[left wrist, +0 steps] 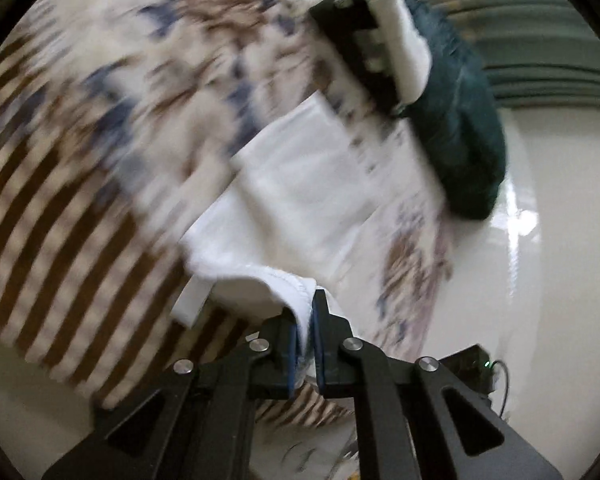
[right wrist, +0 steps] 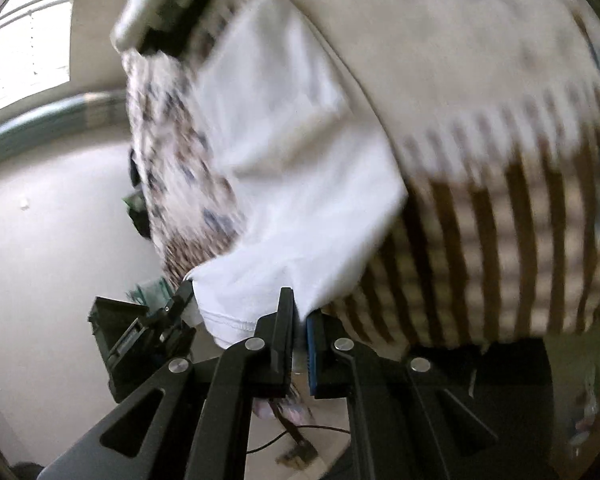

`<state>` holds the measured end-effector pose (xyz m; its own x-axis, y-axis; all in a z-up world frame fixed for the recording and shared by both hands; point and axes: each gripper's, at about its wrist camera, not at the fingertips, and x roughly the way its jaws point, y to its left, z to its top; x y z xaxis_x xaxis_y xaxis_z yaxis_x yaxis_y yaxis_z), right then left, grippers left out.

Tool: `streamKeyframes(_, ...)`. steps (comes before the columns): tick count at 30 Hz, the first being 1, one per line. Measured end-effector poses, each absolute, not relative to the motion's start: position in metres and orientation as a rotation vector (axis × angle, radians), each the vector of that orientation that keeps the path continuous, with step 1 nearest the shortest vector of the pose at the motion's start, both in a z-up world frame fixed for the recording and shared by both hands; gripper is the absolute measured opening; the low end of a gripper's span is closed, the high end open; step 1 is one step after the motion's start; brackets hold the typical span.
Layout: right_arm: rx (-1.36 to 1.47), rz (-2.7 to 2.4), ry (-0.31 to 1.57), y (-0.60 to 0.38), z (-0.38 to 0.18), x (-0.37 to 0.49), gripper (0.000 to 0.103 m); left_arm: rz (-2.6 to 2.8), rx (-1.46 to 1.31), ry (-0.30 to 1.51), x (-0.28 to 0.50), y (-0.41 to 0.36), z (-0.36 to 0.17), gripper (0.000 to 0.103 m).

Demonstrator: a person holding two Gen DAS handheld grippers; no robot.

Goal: Fold small clothes

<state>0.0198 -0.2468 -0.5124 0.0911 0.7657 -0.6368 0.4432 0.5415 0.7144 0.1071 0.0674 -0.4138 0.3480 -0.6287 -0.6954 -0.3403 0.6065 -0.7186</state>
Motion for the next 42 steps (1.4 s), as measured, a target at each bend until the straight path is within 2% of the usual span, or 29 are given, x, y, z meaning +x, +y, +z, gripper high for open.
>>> streamKeyframes(5, 1.111, 0.297, 1.406, -0.262, -0.504, 0.111, 0.006, -0.273, -0.950, 1.197, 0.201, 0.077, -0.418, 0.005)
streamKeyframes(8, 1.180, 0.232, 1.321, -0.280, -0.518, 0.162, 0.006, -0.271, -0.956, 1.219, 0.258, 0.079, -0.440, 0.013)
streamKeyframes(9, 1.230, 0.210, 1.290, -0.287, -0.528, 0.175, 0.007, -0.259, -0.962, 1.227, 0.271, 0.082, -0.446, 0.028)
streamKeyframes(10, 1.277, 0.189, 1.273, -0.292, -0.538, 0.188, 0.012, -0.245, -0.987, 1.220, 0.280, 0.088, -0.449, 0.049)
streamKeyframes(11, 1.315, 0.176, 1.253, -0.295, -0.544, 0.196, 0.019, -0.243, -1.007, 1.199, 0.284, 0.094, -0.449, 0.058)
streamKeyframes(12, 1.343, 0.164, 1.230, -0.301, -0.545, 0.201, 0.038, -0.238, -1.011, 1.177, 0.285, 0.100, -0.448, 0.064)
streamKeyframes(13, 1.365, 0.145, 1.185, -0.305, -0.544, 0.203, 0.050, -0.230, -0.994, 1.174, 0.284, 0.104, -0.446, 0.064)
streamKeyframes(14, 1.362, 0.137, 1.168, -0.306, -0.543, 0.205, 0.052, -0.218, -0.964, 1.183, 0.284, 0.106, -0.446, 0.064)
streamKeyframes(21, 0.986, 0.058, 1.288, -0.297, -0.541, 0.206, 0.052, -0.267, -0.494, 1.331, 0.294, 0.060, -0.466, 0.064)
streamKeyframes(26, 0.859, 0.065, 1.377, -0.284, -0.569, 0.232, 0.052, -0.277, -0.367, 1.356, 0.323, 0.032, -0.492, 0.063)
streamKeyframes(27, 0.852, 0.066, 1.376, -0.283, -0.572, 0.239, 0.050, -0.274, -0.370, 1.344, 0.329, 0.031, -0.495, 0.058)
streamKeyframes(28, 0.841, 0.065, 1.371, -0.281, -0.573, 0.245, 0.039, -0.287, -0.382, 1.325, 0.331, 0.032, -0.496, 0.024)
streamKeyframes(29, 0.820, 0.055, 1.368, -0.279, -0.573, 0.251, 0.027, -0.300, -0.384, 1.317, 0.333, 0.033, -0.495, 0.013)
streamKeyframes(30, 0.790, 0.042, 1.367, -0.277, -0.571, 0.258, 0.014, -0.309, -0.373, 1.309, 0.334, 0.035, -0.491, 0.012)
streamKeyframes(31, 0.761, 0.039, 1.368, -0.274, -0.568, 0.263, 0.011, -0.316, -0.372, 1.302, 0.335, 0.037, -0.490, 0.010)
streamKeyframes(32, 0.744, 0.033, 1.360, -0.271, -0.565, 0.267, 0.007, -0.322, -0.377, 1.300, 0.336, 0.039, -0.490, 0.010)
streamKeyframes(35, 0.689, 0.032, 1.326, -0.266, -0.552, 0.273, 0.005, -0.301, -0.418, 1.329, 0.343, 0.052, -0.502, 0.011)
streamKeyframes(38, 0.653, 0.011, 1.343, -0.262, -0.561, 0.279, 0.005, -0.265, -0.537, 1.419, 0.350, 0.068, -0.517, 0.031)
streamKeyframes(41, 0.737, 0.004, 1.416, -0.270, -0.577, 0.281, 0.008, -0.260, -0.578, 1.376, 0.321, 0.086, -0.493, 0.035)
streamKeyframes(42, 0.756, 0.005, 1.418, -0.273, -0.576, 0.278, 0.012, -0.259, -0.557, 1.363, 0.304, 0.091, -0.482, 0.036)
